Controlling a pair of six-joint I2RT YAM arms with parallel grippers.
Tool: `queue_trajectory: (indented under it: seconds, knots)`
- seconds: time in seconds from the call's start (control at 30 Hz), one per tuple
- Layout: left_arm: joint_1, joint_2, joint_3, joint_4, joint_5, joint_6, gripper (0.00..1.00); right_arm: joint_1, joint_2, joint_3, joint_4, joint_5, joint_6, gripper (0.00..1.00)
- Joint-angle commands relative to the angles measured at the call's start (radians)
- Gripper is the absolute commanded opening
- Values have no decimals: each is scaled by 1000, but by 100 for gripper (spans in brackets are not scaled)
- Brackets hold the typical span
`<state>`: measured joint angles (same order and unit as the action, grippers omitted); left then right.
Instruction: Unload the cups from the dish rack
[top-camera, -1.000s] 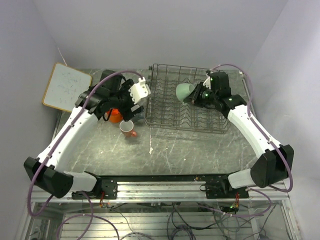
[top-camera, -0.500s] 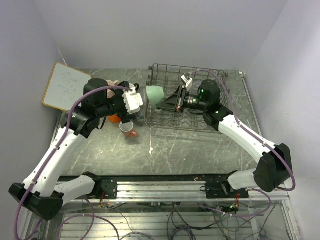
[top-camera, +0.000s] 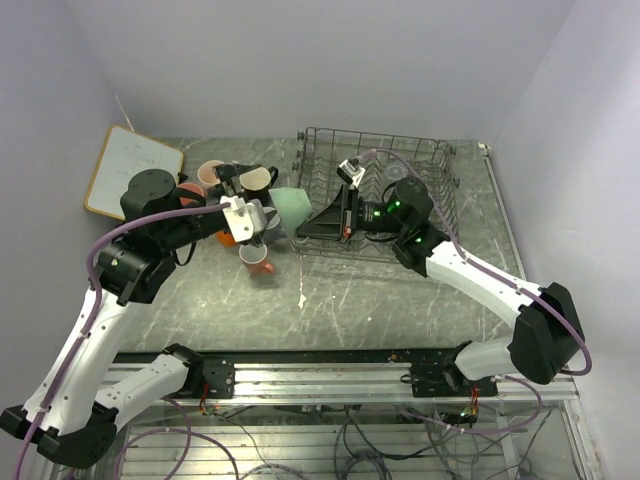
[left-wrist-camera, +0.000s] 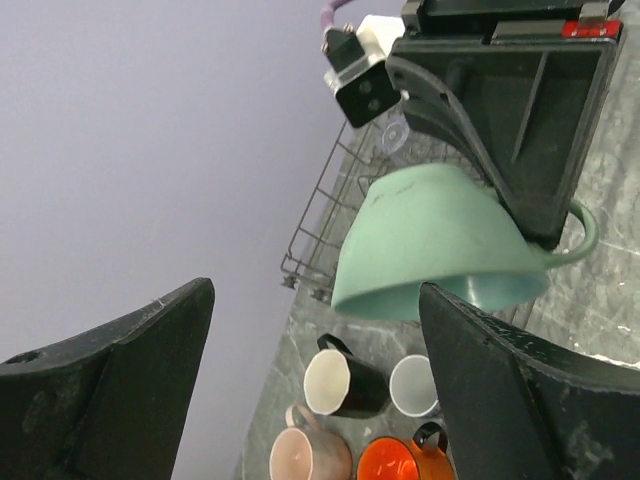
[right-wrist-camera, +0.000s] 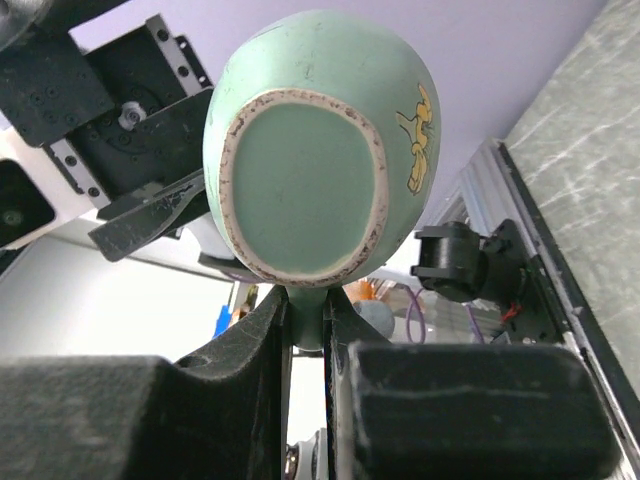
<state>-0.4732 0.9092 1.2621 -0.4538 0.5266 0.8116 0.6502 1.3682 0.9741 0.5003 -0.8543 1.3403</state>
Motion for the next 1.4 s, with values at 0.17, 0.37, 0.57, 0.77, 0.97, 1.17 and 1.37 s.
queue_trajectory:
  seconds: [0.17,0.37,0.57,0.77,0.97,1.17,1.37]
  knots:
    - [-7,5,70,-86,104,87,87,85,3,-10,327,-20,134,0]
    - [-7,2,79,-107,116,95,63,122,12,8,326,2,133,0]
    - [-7,19,100,-141,134,54,21,158,69,61,355,11,150,0]
    - [-7,90,161,-337,109,71,7,109,53,100,146,-3,27,45]
    - [-7,215,197,-501,-21,35,7,-143,-42,234,-588,125,-380,84]
    - [-67,395,213,-632,-148,-24,7,-332,-69,350,-1052,450,-625,89]
    - [-237,499,143,-594,-291,-54,7,-399,-65,360,-1121,578,-664,89]
